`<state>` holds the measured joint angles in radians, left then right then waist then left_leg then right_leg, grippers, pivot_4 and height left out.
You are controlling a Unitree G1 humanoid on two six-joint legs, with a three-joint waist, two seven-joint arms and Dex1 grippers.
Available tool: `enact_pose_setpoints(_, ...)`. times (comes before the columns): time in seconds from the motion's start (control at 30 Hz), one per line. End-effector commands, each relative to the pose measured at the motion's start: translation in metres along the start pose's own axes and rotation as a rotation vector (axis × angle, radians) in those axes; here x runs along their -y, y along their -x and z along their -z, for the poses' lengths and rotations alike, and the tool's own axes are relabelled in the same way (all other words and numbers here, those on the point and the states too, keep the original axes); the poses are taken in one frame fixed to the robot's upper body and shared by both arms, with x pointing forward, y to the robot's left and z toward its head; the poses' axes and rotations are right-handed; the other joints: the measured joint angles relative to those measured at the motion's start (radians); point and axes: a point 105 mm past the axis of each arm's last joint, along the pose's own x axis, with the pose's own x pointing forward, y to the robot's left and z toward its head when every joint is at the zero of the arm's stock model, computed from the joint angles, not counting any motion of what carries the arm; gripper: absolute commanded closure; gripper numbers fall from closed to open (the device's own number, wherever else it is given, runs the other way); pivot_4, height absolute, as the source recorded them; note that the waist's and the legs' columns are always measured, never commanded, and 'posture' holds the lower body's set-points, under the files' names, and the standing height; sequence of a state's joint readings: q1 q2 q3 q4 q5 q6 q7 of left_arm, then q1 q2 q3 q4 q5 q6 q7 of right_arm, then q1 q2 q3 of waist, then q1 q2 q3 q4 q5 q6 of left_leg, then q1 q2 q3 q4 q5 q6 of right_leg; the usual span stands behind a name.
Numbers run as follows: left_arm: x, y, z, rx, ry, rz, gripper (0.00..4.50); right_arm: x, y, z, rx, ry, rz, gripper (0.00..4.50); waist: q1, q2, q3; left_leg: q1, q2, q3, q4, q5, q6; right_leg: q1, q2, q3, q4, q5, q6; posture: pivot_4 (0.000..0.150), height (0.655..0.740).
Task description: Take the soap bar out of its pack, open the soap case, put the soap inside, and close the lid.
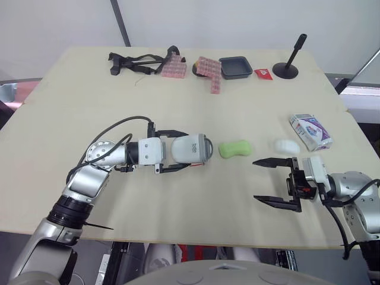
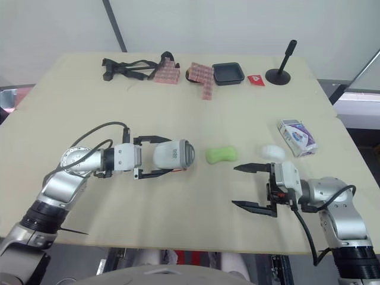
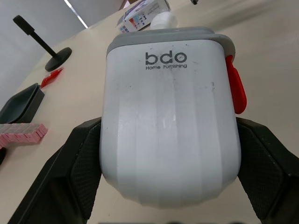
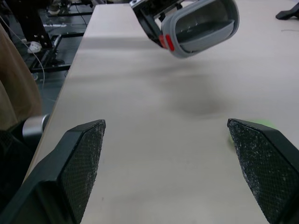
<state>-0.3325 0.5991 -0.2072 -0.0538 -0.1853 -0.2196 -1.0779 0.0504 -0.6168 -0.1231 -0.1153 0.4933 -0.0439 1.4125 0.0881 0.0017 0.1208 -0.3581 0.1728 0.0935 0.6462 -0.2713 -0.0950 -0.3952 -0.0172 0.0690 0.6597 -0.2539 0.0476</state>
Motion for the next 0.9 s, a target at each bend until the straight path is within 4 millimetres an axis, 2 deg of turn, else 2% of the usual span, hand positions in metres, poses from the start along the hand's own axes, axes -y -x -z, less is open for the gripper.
enact_pose_setpoints(0.03, -0.009, 0.009, -0.001, -0.025, 0.009, 0.011, 1.03, -0.001, 0.0, -0.002, 0.01, 0.03, -0.004, 0.01, -0.006, 0.0, 0.0, 0.0, 0.0, 0.0, 0.0, 0.0, 0.0, 0.0, 0.0, 0.0, 0.0, 0.0, 0.0, 0.15, 0.74)
enact_pose_setpoints(0.43, -0.015, 0.02, 0.028, -0.289, 0.079, 0.159, 1.03, 0.002, -0.005, -0.001, 0.011, 0.03, 0.009, 0.01, -0.007, 0.0, 0.0, 0.0, -0.001, 0.0, -0.001, 0.0, 0.0, 0.001, 0.001, -0.001, -0.001, 0.0, 0.0, 0.15, 0.74)
enact_pose_setpoints(0.9, -0.027, 0.009, 0.033, -0.443, 0.003, 0.244, 1.03, 0.0, -0.008, -0.001, 0.011, 0.02, 0.011, 0.01, -0.004, 0.0, 0.0, 0.0, -0.002, -0.001, -0.002, 0.0, 0.0, 0.002, 0.001, -0.001, -0.003, 0.0, 0.0, 0.15, 0.74)
